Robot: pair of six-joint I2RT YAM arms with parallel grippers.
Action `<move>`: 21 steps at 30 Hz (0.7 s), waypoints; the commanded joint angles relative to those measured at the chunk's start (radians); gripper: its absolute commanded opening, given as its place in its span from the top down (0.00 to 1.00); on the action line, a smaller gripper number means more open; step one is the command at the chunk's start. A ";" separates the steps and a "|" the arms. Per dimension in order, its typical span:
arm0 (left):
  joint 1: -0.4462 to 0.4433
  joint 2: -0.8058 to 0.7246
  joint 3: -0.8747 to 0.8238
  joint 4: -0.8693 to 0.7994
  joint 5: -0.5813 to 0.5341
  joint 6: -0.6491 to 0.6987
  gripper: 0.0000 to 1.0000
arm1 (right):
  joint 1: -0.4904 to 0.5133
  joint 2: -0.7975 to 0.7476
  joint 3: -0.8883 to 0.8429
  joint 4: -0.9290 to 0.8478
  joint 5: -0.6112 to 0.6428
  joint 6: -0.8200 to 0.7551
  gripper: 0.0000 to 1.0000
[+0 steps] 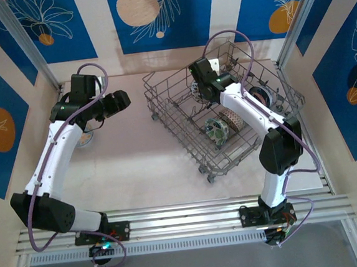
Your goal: Load the bowls into the dish rack
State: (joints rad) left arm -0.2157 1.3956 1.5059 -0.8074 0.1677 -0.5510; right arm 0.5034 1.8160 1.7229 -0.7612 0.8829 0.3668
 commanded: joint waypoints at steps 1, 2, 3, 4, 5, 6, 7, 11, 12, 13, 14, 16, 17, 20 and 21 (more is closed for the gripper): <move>0.014 -0.018 -0.014 0.007 0.016 -0.005 0.22 | 0.018 0.010 0.016 0.062 0.074 -0.023 1.00; 0.014 -0.019 -0.019 0.010 0.018 -0.006 0.23 | 0.022 0.018 0.021 0.060 0.082 -0.028 1.00; 0.015 -0.019 -0.025 0.013 0.019 -0.005 0.23 | 0.027 0.029 0.031 0.054 0.088 -0.039 1.00; 0.017 -0.019 -0.030 0.017 0.024 -0.004 0.22 | 0.034 0.042 0.046 0.037 0.100 -0.040 1.00; 0.019 -0.017 -0.032 0.017 0.026 -0.003 0.22 | 0.039 0.052 0.058 0.025 0.111 -0.040 1.00; 0.022 -0.015 -0.031 0.017 0.028 -0.001 0.23 | 0.043 0.064 0.067 0.016 0.120 -0.041 1.00; 0.024 -0.011 -0.027 0.017 0.032 0.000 0.22 | 0.048 0.073 0.073 0.012 0.134 -0.043 1.00; 0.027 0.008 0.000 0.008 0.040 0.001 0.22 | 0.062 0.106 0.089 0.013 0.156 -0.067 1.00; 0.026 0.007 0.002 0.010 0.039 0.000 0.23 | 0.063 0.115 0.093 0.017 0.162 -0.075 1.00; 0.026 0.005 0.002 0.010 0.038 -0.003 0.22 | 0.065 0.121 0.096 0.023 0.166 -0.083 1.00; 0.026 0.002 0.000 0.010 0.037 -0.004 0.23 | 0.064 0.127 0.100 0.025 0.170 -0.093 1.00; 0.027 -0.002 -0.008 0.010 0.035 -0.007 0.22 | 0.068 0.140 0.111 0.032 0.188 -0.116 1.00; 0.026 -0.005 -0.011 0.010 0.035 -0.009 0.23 | 0.068 0.146 0.115 0.033 0.194 -0.124 1.00; 0.027 -0.013 -0.024 0.011 0.032 -0.012 0.22 | 0.068 0.151 0.120 0.036 0.204 -0.132 1.00; 0.027 -0.015 -0.025 0.011 0.031 -0.013 0.22 | 0.068 0.152 0.119 0.037 0.211 -0.134 1.00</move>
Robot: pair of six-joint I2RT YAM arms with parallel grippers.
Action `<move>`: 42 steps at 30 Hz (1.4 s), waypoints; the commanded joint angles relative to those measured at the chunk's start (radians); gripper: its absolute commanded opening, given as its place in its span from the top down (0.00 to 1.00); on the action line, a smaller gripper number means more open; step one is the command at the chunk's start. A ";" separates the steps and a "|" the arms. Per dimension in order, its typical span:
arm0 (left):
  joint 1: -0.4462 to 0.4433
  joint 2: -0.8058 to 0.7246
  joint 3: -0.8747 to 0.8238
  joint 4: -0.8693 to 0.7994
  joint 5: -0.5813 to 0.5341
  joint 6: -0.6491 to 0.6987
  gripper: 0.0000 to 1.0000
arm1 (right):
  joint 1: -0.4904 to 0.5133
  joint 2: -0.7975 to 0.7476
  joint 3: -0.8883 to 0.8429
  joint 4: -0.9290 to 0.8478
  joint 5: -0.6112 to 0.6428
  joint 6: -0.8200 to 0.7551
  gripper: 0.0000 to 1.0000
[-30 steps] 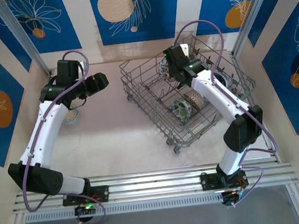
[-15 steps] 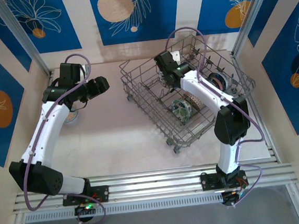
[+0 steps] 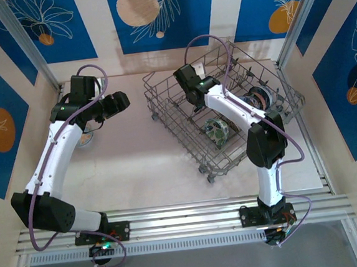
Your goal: Load the bowls into the dish rack
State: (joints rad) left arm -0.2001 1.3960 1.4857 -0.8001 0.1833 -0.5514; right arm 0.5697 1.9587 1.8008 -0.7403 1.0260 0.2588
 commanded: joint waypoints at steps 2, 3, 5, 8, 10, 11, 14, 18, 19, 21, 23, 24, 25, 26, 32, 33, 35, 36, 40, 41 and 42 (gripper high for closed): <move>0.011 -0.015 -0.006 0.004 0.016 -0.012 0.22 | 0.001 0.008 0.040 0.018 0.075 -0.032 1.00; 0.011 -0.015 -0.005 0.005 0.016 -0.012 0.22 | 0.002 0.009 0.038 0.021 0.079 -0.041 1.00; 0.011 -0.011 -0.005 0.007 0.018 -0.012 0.22 | 0.009 0.008 0.027 0.045 0.095 -0.073 1.00; 0.010 -0.006 -0.007 0.010 0.025 -0.012 0.22 | 0.006 0.006 0.022 0.038 0.091 -0.060 1.00; 0.011 -0.009 -0.010 0.012 0.025 -0.013 0.22 | 0.007 0.006 0.023 0.043 0.103 -0.077 1.00; 0.011 -0.010 -0.011 0.013 0.025 -0.013 0.22 | 0.010 0.009 0.023 0.049 0.110 -0.092 1.00; 0.011 -0.012 -0.017 0.013 0.021 -0.011 0.22 | 0.018 0.017 0.027 0.076 0.126 -0.128 1.00; 0.011 -0.018 -0.027 0.018 0.021 -0.013 0.22 | 0.026 0.030 0.032 0.095 0.141 -0.166 1.00; 0.012 -0.019 -0.028 0.018 0.021 -0.013 0.22 | 0.027 0.035 0.031 0.105 0.147 -0.181 1.00; 0.011 -0.020 -0.030 0.016 0.019 -0.010 0.22 | 0.034 0.041 0.027 0.125 0.147 -0.209 1.00; 0.011 -0.020 -0.030 0.017 0.018 -0.009 0.22 | 0.041 0.042 0.017 0.149 0.142 -0.227 1.00; 0.011 -0.020 -0.031 0.018 0.018 -0.009 0.22 | 0.045 0.046 0.013 0.165 0.148 -0.246 1.00; 0.011 -0.021 -0.031 0.020 0.019 -0.010 0.22 | 0.051 0.049 0.009 0.178 0.155 -0.262 1.00; 0.011 -0.022 -0.033 0.020 0.019 -0.009 0.22 | 0.054 0.053 0.007 0.186 0.157 -0.273 1.00; 0.011 -0.020 -0.033 0.021 0.021 -0.010 0.22 | 0.066 0.063 -0.012 0.235 0.173 -0.329 1.00; 0.010 -0.021 -0.033 0.022 0.021 -0.010 0.22 | 0.066 0.066 -0.012 0.236 0.173 -0.334 1.00; 0.011 -0.022 -0.033 0.022 0.022 -0.011 0.22 | 0.067 0.063 -0.018 0.247 0.178 -0.350 1.00; 0.011 -0.022 -0.033 0.021 0.022 -0.011 0.22 | 0.067 0.062 -0.024 0.263 0.185 -0.367 1.00; 0.011 -0.021 -0.029 0.019 0.021 -0.009 0.22 | 0.058 0.045 -0.043 0.269 0.186 -0.373 1.00; 0.011 -0.023 -0.029 0.019 0.021 -0.009 0.22 | 0.056 0.041 -0.046 0.272 0.190 -0.380 1.00; 0.011 -0.023 -0.029 0.019 0.021 -0.010 0.22 | 0.057 0.038 -0.051 0.283 0.190 -0.391 1.00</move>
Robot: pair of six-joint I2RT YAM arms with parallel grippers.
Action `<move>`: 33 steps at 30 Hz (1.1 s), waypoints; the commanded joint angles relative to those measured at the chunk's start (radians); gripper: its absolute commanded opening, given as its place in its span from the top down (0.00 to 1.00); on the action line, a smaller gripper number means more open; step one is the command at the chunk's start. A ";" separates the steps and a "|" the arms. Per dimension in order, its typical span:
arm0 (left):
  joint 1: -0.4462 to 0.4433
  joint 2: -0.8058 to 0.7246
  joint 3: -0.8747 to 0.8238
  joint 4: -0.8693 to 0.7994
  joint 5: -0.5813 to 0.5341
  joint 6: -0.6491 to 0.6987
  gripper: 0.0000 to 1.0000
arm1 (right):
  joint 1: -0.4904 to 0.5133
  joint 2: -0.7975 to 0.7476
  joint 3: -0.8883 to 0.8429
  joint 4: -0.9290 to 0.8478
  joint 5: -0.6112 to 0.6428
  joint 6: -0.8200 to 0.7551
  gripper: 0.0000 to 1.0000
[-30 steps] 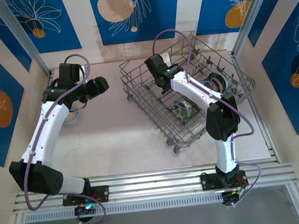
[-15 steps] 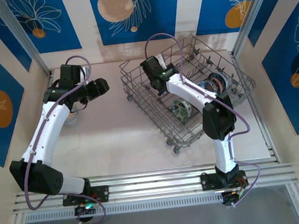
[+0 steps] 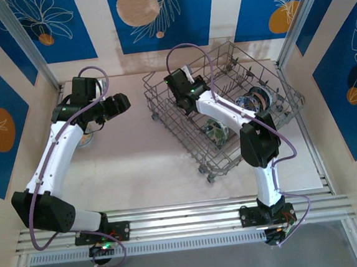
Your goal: Load the bowls into the dish rack
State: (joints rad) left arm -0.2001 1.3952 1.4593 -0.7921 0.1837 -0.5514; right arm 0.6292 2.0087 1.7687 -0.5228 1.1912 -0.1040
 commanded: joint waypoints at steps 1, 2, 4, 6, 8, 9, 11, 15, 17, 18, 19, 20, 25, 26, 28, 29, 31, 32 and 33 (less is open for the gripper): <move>0.011 -0.022 -0.002 0.012 0.022 -0.009 0.22 | -0.003 -0.016 -0.029 0.085 0.032 -0.051 1.00; 0.011 -0.022 -0.002 0.013 0.022 -0.010 0.22 | -0.003 -0.019 -0.039 0.108 0.036 -0.069 1.00; 0.011 -0.022 -0.002 0.014 0.025 -0.013 0.22 | -0.004 -0.026 -0.058 0.142 0.039 -0.100 1.00; 0.011 -0.022 -0.002 0.014 0.025 -0.013 0.22 | -0.003 -0.030 -0.071 0.168 0.050 -0.126 1.00; 0.011 -0.024 -0.003 0.014 0.025 -0.014 0.22 | -0.003 -0.039 -0.091 0.181 0.052 -0.129 1.00; 0.011 -0.025 -0.002 0.013 0.025 -0.015 0.22 | -0.003 -0.043 -0.097 0.182 0.052 -0.125 1.00; 0.011 -0.026 -0.002 0.014 0.024 -0.014 0.22 | -0.002 -0.046 -0.105 0.184 0.056 -0.128 1.00; 0.010 -0.025 -0.004 0.015 0.027 -0.015 0.22 | 0.007 -0.045 -0.103 0.179 0.044 -0.121 1.00; 0.011 -0.025 -0.007 0.016 0.028 -0.016 0.22 | 0.016 -0.034 -0.096 0.180 0.048 -0.128 1.00; 0.011 -0.028 -0.008 0.017 0.029 -0.017 0.22 | 0.022 -0.024 -0.087 0.174 0.051 -0.127 1.00; 0.011 -0.030 -0.010 0.018 0.028 -0.018 0.22 | 0.025 -0.017 -0.079 0.165 0.054 -0.123 1.00; 0.011 -0.031 -0.013 0.018 0.028 -0.019 0.22 | 0.029 -0.008 -0.066 0.149 0.055 -0.112 1.00; 0.011 -0.040 -0.022 0.013 0.022 -0.019 0.22 | 0.031 0.041 0.029 -0.046 0.092 0.012 1.00; 0.011 -0.042 -0.025 0.015 0.022 -0.018 0.22 | 0.030 0.046 0.044 -0.082 0.097 0.043 1.00; 0.011 -0.042 -0.029 0.017 0.023 -0.022 0.22 | 0.033 0.038 0.036 -0.096 0.092 0.067 1.00; 0.011 -0.043 -0.031 0.020 0.025 -0.023 0.22 | 0.035 0.030 0.022 -0.086 0.086 0.067 1.00; 0.011 -0.042 -0.033 0.022 0.028 -0.023 0.22 | 0.041 0.022 0.001 -0.065 0.084 0.054 1.00; 0.010 -0.040 -0.031 0.025 0.030 -0.023 0.22 | 0.043 0.019 -0.006 -0.058 0.081 0.050 0.98; 0.011 -0.041 -0.031 0.024 0.030 -0.023 0.22 | 0.044 0.018 -0.008 -0.057 0.074 0.048 0.96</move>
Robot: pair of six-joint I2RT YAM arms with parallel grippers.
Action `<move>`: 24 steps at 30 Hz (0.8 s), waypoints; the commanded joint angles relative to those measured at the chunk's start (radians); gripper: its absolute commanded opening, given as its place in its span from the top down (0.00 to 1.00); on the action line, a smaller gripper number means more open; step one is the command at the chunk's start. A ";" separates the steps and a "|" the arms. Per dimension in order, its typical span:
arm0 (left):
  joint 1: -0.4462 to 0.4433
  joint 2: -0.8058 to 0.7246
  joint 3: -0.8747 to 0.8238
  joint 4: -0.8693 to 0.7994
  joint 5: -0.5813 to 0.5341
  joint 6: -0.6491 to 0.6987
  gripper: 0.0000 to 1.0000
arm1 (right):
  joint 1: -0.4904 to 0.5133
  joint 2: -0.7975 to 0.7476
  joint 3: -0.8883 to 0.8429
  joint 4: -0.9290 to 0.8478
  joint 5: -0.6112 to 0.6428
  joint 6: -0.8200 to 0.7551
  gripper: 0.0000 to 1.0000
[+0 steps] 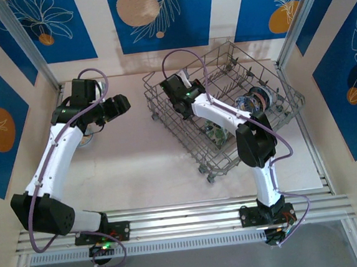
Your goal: Load the bowls into the dish rack
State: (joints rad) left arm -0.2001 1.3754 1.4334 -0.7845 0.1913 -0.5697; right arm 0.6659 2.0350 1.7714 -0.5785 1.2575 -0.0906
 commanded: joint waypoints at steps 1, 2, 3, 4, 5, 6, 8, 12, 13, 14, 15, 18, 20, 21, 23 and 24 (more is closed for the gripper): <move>0.011 -0.018 -0.005 0.016 0.023 -0.005 0.22 | 0.009 -0.007 -0.010 -0.002 0.002 0.033 0.94; 0.011 -0.018 -0.004 0.018 0.023 -0.005 0.22 | 0.010 -0.007 -0.010 -0.001 -0.001 0.033 0.92; 0.011 -0.018 -0.004 0.017 0.023 -0.005 0.22 | 0.011 -0.007 -0.010 0.002 -0.004 0.031 0.91; 0.011 -0.020 -0.005 0.016 0.023 -0.005 0.22 | 0.013 -0.004 -0.009 0.004 -0.009 0.031 0.90; 0.011 -0.020 -0.005 0.017 0.023 -0.006 0.22 | 0.014 -0.003 -0.007 0.005 -0.012 0.032 0.89; 0.011 -0.021 -0.007 0.017 0.024 -0.006 0.22 | 0.014 -0.003 -0.004 0.004 -0.015 0.032 0.88; 0.011 -0.024 -0.010 0.016 0.022 -0.007 0.22 | 0.017 0.002 0.003 0.001 -0.019 0.030 0.87; 0.011 -0.027 -0.013 0.018 0.020 -0.010 0.22 | 0.021 0.013 0.021 -0.029 -0.031 0.041 0.84; 0.011 -0.027 -0.013 0.018 0.020 -0.010 0.22 | 0.020 0.014 0.025 -0.038 -0.031 0.048 0.84; 0.011 -0.027 -0.013 0.018 0.020 -0.011 0.22 | 0.020 0.015 0.028 -0.047 -0.033 0.058 0.83; 0.011 -0.024 -0.014 0.018 0.020 -0.011 0.22 | 0.020 0.015 0.029 -0.054 -0.034 0.065 0.83; 0.011 -0.025 -0.011 0.018 0.020 -0.011 0.22 | 0.020 0.012 0.030 -0.058 -0.044 0.073 0.81; 0.011 -0.023 -0.011 0.018 0.019 -0.011 0.22 | 0.020 0.013 0.032 -0.065 -0.055 0.081 0.78; 0.011 -0.023 -0.011 0.018 0.021 -0.012 0.22 | 0.019 0.013 0.033 -0.070 -0.067 0.086 0.76; 0.011 -0.022 -0.013 0.019 0.022 -0.012 0.22 | 0.019 0.017 0.038 -0.087 -0.095 0.098 0.73; 0.010 -0.023 -0.014 0.019 0.022 -0.012 0.22 | 0.017 0.017 0.040 -0.103 -0.124 0.108 0.67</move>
State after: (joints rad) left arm -0.2001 1.3750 1.4288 -0.7769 0.1944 -0.5701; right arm 0.6815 2.0357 1.7737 -0.6437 1.1793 -0.0196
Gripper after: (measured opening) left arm 0.782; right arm 0.292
